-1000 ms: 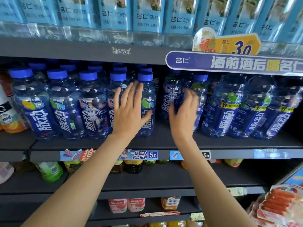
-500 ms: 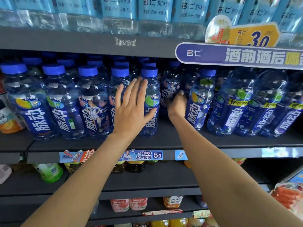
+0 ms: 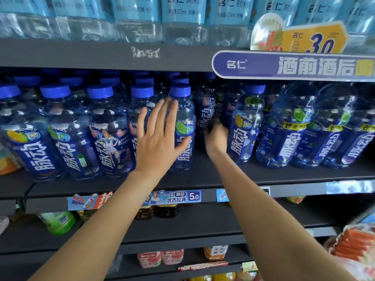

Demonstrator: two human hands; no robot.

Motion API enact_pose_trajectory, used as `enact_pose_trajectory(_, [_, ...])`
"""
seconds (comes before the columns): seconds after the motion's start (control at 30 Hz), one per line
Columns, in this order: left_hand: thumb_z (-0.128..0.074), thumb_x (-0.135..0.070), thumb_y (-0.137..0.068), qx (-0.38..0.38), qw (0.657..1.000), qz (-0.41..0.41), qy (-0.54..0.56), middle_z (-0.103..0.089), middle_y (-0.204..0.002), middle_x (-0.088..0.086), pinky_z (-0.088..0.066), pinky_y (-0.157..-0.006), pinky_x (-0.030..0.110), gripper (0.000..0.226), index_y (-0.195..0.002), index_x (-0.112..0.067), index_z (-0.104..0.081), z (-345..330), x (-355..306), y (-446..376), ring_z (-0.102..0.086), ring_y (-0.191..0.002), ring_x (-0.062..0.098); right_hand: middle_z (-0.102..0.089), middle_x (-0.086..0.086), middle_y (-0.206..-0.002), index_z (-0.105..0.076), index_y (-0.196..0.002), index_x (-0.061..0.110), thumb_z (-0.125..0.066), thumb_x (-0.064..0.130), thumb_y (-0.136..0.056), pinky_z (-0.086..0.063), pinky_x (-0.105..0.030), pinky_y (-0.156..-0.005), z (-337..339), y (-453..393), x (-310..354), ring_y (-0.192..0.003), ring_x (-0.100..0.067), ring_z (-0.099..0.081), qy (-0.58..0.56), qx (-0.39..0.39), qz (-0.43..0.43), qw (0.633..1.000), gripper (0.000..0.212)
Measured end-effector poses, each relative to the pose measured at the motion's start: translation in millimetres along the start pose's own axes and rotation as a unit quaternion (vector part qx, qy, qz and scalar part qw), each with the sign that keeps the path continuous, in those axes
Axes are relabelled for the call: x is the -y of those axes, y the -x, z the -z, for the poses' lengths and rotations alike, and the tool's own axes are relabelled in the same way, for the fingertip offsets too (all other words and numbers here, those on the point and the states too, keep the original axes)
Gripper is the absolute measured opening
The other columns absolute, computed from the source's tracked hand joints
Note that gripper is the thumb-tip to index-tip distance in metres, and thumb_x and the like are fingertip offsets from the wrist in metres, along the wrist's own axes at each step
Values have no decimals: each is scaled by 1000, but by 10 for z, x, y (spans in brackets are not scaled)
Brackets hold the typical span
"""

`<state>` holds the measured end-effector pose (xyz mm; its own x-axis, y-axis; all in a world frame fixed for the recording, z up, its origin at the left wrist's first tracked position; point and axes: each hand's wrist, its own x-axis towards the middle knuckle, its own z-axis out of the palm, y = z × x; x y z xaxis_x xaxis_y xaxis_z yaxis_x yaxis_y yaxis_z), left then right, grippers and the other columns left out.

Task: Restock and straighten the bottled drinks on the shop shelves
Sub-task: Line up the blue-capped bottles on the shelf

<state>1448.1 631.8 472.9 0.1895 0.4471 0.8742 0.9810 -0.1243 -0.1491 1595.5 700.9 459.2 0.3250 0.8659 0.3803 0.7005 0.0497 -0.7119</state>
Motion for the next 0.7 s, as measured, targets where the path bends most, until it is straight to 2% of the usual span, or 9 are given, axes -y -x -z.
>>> enact_pose_trajectory(0.13, [-43,-53,-87,5,1000,2,-2,-44,-141,14,-9,-113,42,74,-140,-3,-31,6,-6,2,-26,-133,22,-50,-17,-126,-50,-122,1,-53,0,-89,-41,-34,-86,123,98,-7,-109,-33,-53,39,-18,104,994,33])
enact_pose_trajectory(0.27, [-44,-53,-87,7,1000,5,1,-44,-141,14,-9,-112,42,74,-140,-3,-31,21,-20,-2,-25,-133,22,-51,-18,-127,-49,-124,2,-53,4,-90,-41,-33,-87,179,49,90,-111,-33,-53,64,13,89,994,34])
enact_pose_trajectory(0.33, [-44,-53,-87,6,1000,2,1,-44,-141,14,-10,-112,43,74,-140,-3,-30,16,-13,-3,-25,-133,22,-50,-19,-128,-51,-123,1,-49,-1,-89,-39,-33,-91,178,109,126,-114,-34,-50,56,1,114,992,34])
enact_pose_trajectory(0.4, [-44,-53,-86,8,1000,-2,-1,-44,-141,14,-10,-112,43,74,-140,-3,-30,15,-8,-2,-25,-133,22,-48,-21,-126,-54,-119,0,-49,-6,-84,-37,-35,-93,235,219,174,-113,-35,-45,34,-77,197,977,35])
enact_pose_trajectory(0.47, [-44,-53,-86,10,1000,-4,-5,-44,-141,13,-10,-112,43,75,-140,-4,-29,14,-5,-1,-25,-133,22,-49,-23,-123,-57,-111,0,-53,-7,-76,-38,-37,-90,354,279,214,-108,-32,-42,32,-206,253,945,36])
enact_pose_trajectory(0.53, [-45,-53,-86,12,1000,-4,-5,-44,-141,13,-11,-112,43,75,-140,-4,-29,12,-3,5,-26,-133,22,-47,-24,-127,-55,-116,2,-56,1,-72,-37,-42,-95,531,260,191,-113,-32,-38,73,-304,232,921,44])
enact_pose_trajectory(0.57, [-45,-53,-86,11,1000,-3,-4,-45,-141,13,-11,-112,43,75,-140,-4,-29,13,-1,7,-26,-133,22,-42,-26,-133,-50,-125,1,-58,6,-73,-35,-44,-101,612,237,151,-120,-35,-36,94,-315,200,923,52])
enact_pose_trajectory(0.63, [-46,-52,-86,7,1000,-1,0,-45,-140,13,-11,-112,43,74,-139,-3,-31,21,-6,8,-26,-132,22,-27,-27,-145,-30,-141,-1,-64,11,-78,-29,-45,-110,713,220,36,-132,-39,-30,94,-258,119,954,73])
enact_pose_trajectory(0.7, [-46,-51,-86,6,1000,0,7,-45,-140,14,-11,-112,43,73,-139,-3,-31,29,-9,5,-26,-132,22,-18,-22,-150,-10,-146,-1,-68,15,-81,-29,-42,-110,729,226,-91,-136,-37,-26,7,-155,15,988,89])
